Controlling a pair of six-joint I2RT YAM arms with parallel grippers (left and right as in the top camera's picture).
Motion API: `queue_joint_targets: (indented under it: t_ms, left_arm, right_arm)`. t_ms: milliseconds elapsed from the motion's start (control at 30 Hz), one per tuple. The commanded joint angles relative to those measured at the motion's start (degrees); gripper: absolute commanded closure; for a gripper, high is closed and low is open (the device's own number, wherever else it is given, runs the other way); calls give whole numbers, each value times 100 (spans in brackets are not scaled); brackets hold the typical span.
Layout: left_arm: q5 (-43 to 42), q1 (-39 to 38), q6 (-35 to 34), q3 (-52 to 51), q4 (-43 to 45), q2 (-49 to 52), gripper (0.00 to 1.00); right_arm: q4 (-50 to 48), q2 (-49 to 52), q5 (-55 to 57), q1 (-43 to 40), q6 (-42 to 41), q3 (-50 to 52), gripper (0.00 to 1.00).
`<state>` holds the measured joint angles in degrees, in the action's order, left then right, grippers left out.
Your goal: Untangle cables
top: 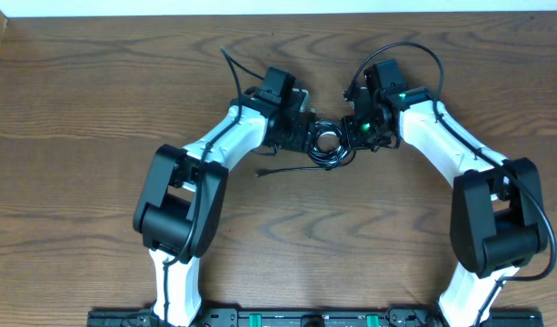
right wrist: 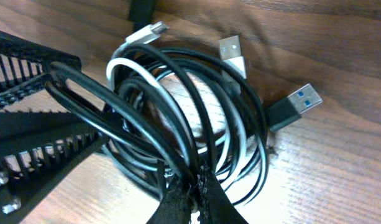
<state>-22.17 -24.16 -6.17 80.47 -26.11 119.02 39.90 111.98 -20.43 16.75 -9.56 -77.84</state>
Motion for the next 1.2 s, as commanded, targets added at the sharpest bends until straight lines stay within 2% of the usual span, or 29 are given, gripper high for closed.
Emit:
queue_joint_targets:
  t_ms: [0,167,300,367,467,533,733,900,1033,1100,1167]
  left_arm:
    - [17,-57,11,61,48,181,28]
    - [35,-68,13,59,120,203,32]
    - [39,-68,13,44,181,273,34]
    - [35,-68,13,44,181,304,51]
    - [-24,-68,11,44,317,302,67]
    - [-107,-68,11,44,417,304,75]
    - [-131,-94,13,42,459,304,76]
    - [-111,-94,59,39,461,308,78]
    - [-111,-94,59,39,461,310,78]
    - [-111,-94,59,39,461,310,78]
    - [-111,-94,59,39,459,310,78]
  right_arm:
    - [22,431,188,81,365,-90,99]
    - [22,905,-201,-63,544,-195,97]
    - [214,927,79,-297,542,-225,99]
    - [315,933,24,-306,763,-225,98]
    - [452,931,-409,-291,881,-463,87]
    - [640,931,-629,-295,881,-673,83]
    - [988,931,-702,-247,798,-929,73]
    - [990,933,-734,-240,564,-925,75]
    - [957,940,-555,-238,131,-855,94]
    - [929,975,-398,-238,-90,-824,99]
    - [879,1049,-258,-240,-195,-804,99]
